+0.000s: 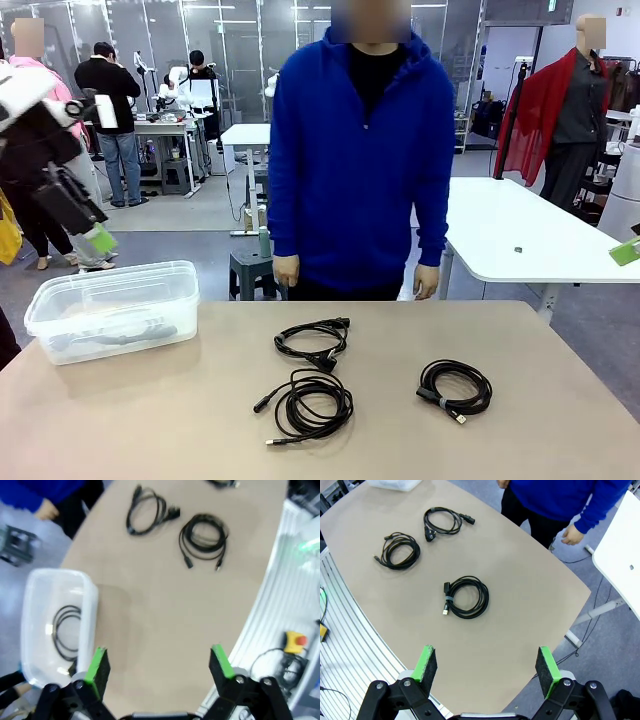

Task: Organize and store the cables.
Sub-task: Place the Power Cable into the Organizing box.

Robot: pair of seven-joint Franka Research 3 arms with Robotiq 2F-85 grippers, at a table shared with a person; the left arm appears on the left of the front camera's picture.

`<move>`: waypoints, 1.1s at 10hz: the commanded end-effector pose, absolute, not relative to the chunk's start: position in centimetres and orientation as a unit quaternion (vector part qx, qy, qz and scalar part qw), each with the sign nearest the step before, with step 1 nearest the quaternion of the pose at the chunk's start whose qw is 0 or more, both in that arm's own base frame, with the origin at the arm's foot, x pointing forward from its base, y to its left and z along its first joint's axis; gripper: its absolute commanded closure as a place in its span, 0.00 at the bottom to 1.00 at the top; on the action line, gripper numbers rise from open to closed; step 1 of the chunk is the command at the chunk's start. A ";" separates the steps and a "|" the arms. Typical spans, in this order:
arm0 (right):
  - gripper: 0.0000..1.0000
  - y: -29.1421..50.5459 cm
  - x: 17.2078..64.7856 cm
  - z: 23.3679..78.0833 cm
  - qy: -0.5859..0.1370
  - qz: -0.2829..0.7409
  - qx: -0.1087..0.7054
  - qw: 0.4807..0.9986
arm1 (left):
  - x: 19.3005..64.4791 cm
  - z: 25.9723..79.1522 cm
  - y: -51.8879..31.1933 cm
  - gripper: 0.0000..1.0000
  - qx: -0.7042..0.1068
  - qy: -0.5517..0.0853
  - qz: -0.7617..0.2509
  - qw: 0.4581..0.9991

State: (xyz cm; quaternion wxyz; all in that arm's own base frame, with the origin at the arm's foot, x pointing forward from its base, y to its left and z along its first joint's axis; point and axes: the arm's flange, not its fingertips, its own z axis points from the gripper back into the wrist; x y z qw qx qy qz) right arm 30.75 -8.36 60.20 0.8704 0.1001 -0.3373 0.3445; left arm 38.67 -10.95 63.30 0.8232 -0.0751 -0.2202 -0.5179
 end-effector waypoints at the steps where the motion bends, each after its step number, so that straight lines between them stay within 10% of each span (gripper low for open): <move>1: 0.00 -8.5 30.7 60.1 -0.338 0.347 0.102 0.869 | 41.0 64.0 -13.1 0.00 -0.054 -0.206 -0.529 0.821; 11: 0.00 -8.5 30.7 60.1 -0.338 0.347 0.102 0.869 | 49.4 54.4 -24.0 0.00 -0.043 -0.143 -0.463 0.874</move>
